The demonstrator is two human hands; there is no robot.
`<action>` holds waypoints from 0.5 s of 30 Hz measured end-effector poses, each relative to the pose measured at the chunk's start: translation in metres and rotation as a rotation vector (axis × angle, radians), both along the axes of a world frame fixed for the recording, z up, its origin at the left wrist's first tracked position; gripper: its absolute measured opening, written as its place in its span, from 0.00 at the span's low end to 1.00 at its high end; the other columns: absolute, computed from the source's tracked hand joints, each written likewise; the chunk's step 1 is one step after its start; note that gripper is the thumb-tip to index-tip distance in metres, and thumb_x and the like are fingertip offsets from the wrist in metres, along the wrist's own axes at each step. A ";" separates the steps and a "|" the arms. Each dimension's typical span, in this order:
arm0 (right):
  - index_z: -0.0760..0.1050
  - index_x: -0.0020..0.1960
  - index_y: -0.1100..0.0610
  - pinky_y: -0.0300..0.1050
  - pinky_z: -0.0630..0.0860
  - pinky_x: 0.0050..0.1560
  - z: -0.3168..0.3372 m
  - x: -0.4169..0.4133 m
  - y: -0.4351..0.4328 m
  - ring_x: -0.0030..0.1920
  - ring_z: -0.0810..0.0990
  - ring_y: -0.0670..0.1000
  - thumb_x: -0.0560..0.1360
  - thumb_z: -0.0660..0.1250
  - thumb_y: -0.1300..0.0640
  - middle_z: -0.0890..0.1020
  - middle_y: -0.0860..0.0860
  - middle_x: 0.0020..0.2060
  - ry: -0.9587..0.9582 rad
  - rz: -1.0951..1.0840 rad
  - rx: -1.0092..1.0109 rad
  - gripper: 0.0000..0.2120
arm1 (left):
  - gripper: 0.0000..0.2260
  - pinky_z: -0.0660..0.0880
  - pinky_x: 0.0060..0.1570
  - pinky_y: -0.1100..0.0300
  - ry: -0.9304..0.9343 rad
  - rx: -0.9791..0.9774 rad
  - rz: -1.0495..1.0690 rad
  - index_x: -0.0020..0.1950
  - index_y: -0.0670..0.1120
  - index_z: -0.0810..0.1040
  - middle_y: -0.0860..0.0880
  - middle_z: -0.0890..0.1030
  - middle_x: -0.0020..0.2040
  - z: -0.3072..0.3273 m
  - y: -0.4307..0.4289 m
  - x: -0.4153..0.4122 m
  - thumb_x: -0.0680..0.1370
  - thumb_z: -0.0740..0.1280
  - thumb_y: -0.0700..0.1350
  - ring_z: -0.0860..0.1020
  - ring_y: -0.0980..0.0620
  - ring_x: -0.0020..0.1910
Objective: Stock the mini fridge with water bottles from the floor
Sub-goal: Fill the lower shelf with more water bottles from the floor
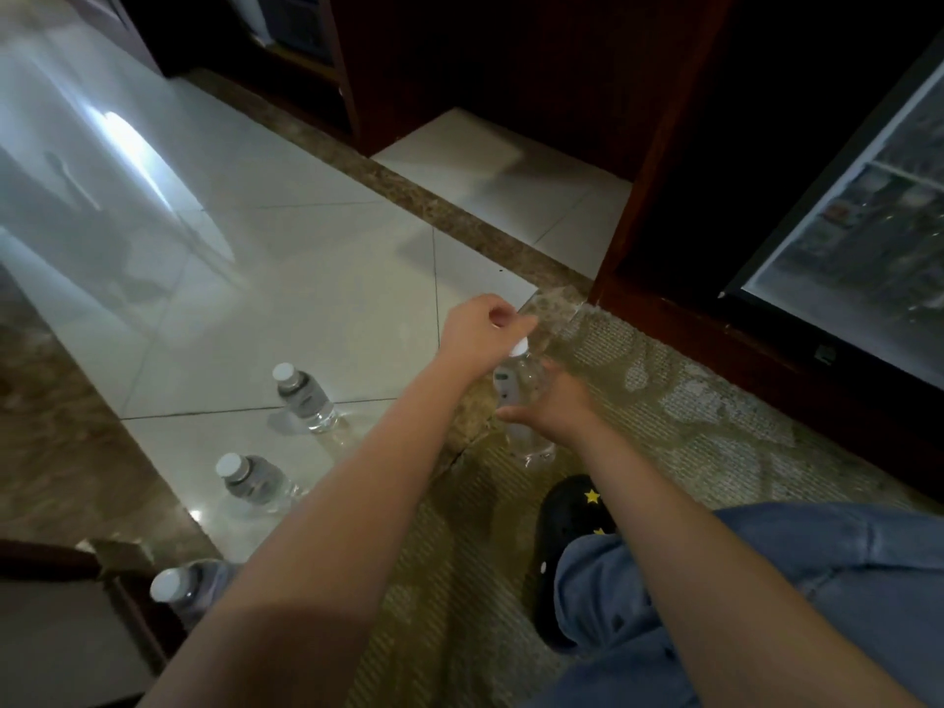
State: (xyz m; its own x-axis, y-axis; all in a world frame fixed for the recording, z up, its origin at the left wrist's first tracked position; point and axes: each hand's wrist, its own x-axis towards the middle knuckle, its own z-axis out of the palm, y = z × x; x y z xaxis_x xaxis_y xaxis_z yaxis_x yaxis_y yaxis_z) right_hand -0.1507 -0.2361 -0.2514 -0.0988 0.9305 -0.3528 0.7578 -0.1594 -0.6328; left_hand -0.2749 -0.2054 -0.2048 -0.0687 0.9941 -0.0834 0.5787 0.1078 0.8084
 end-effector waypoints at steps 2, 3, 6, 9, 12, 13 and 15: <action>0.69 0.67 0.54 0.49 0.76 0.55 0.001 -0.011 -0.006 0.57 0.77 0.55 0.66 0.77 0.49 0.78 0.53 0.59 0.036 -0.026 -0.027 0.33 | 0.15 0.68 0.43 0.61 -0.100 0.001 0.217 0.50 0.43 0.77 0.50 0.76 0.44 -0.011 -0.012 -0.013 0.79 0.61 0.54 0.73 0.52 0.43; 0.69 0.66 0.53 0.50 0.76 0.55 0.001 -0.018 -0.009 0.56 0.78 0.54 0.65 0.77 0.50 0.79 0.52 0.58 0.046 -0.035 -0.037 0.33 | 0.15 0.67 0.39 0.60 -0.122 -0.002 0.311 0.47 0.43 0.76 0.49 0.75 0.41 -0.019 -0.019 -0.023 0.80 0.58 0.53 0.72 0.52 0.40; 0.70 0.65 0.53 0.49 0.75 0.55 0.004 -0.039 -0.016 0.57 0.77 0.54 0.66 0.77 0.51 0.78 0.52 0.58 0.080 0.000 -0.046 0.31 | 0.14 0.64 0.32 0.62 -0.088 -0.054 0.503 0.43 0.44 0.72 0.51 0.72 0.35 -0.048 -0.045 -0.061 0.81 0.56 0.52 0.70 0.54 0.34; 0.70 0.65 0.54 0.46 0.73 0.51 0.006 -0.062 -0.020 0.58 0.77 0.54 0.65 0.77 0.49 0.77 0.52 0.60 0.085 0.038 -0.055 0.32 | 0.13 0.67 0.39 0.59 0.016 -0.178 0.616 0.46 0.42 0.74 0.47 0.76 0.40 -0.079 -0.072 -0.105 0.81 0.58 0.50 0.75 0.48 0.40; 0.70 0.65 0.55 0.46 0.74 0.50 0.004 -0.084 -0.024 0.58 0.77 0.55 0.64 0.78 0.48 0.77 0.53 0.60 0.070 0.066 -0.046 0.33 | 0.09 0.70 0.44 0.56 0.085 -0.285 0.716 0.53 0.42 0.77 0.43 0.78 0.48 -0.102 -0.097 -0.146 0.78 0.62 0.46 0.77 0.43 0.50; 0.69 0.65 0.55 0.45 0.73 0.49 0.004 -0.091 -0.025 0.58 0.77 0.55 0.64 0.78 0.48 0.77 0.53 0.61 0.060 0.080 -0.045 0.33 | 0.12 0.71 0.49 0.53 0.119 -0.304 0.743 0.58 0.41 0.76 0.42 0.77 0.55 -0.106 -0.105 -0.157 0.78 0.63 0.45 0.76 0.42 0.55; 0.68 0.66 0.55 0.44 0.71 0.48 0.003 -0.103 -0.028 0.59 0.76 0.54 0.65 0.77 0.48 0.76 0.53 0.61 0.052 0.106 -0.046 0.35 | 0.19 0.70 0.59 0.49 0.207 -0.326 0.785 0.66 0.40 0.72 0.41 0.72 0.65 -0.112 -0.116 -0.178 0.77 0.66 0.45 0.70 0.41 0.64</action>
State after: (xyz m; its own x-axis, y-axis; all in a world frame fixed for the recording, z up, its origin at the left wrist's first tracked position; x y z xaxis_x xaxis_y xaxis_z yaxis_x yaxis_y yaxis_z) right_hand -0.2535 -0.2642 -0.2488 -0.2152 0.8967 -0.3869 0.7383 -0.1100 -0.6654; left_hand -0.4531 -0.3215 -0.3163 -0.7684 0.5823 -0.2655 0.3720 0.7440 0.5550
